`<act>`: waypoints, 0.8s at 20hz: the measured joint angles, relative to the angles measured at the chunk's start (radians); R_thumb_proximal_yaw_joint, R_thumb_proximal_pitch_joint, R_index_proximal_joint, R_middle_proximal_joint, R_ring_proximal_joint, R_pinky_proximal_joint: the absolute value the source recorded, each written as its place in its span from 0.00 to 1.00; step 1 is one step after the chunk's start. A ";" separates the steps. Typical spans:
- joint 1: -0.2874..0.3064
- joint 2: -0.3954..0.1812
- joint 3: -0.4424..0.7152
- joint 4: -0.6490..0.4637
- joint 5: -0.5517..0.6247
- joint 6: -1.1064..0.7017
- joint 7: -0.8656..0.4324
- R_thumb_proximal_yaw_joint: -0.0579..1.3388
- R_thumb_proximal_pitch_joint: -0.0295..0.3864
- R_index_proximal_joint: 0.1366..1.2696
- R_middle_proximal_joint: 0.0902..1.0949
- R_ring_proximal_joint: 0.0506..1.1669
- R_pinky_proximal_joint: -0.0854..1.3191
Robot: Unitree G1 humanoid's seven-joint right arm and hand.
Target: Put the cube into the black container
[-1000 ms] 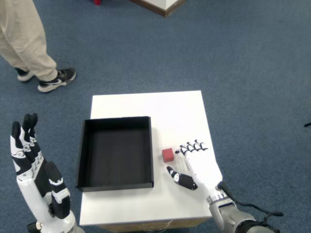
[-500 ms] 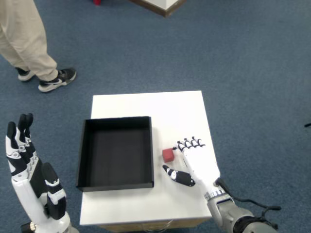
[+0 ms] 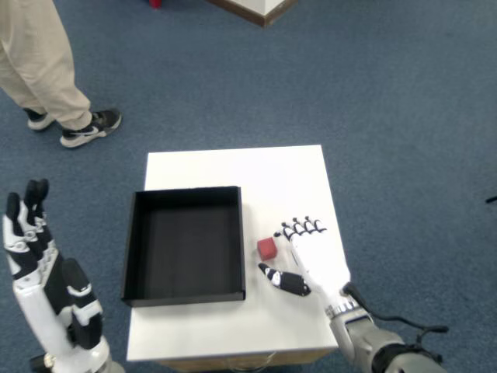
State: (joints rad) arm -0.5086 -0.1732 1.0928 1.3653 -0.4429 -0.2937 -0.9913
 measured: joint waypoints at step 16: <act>-0.021 0.001 0.044 0.000 0.048 0.000 -0.005 0.48 0.07 0.34 0.23 0.19 0.22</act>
State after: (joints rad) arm -0.5297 -0.1723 1.1365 1.3650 -0.3953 -0.2939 -0.9967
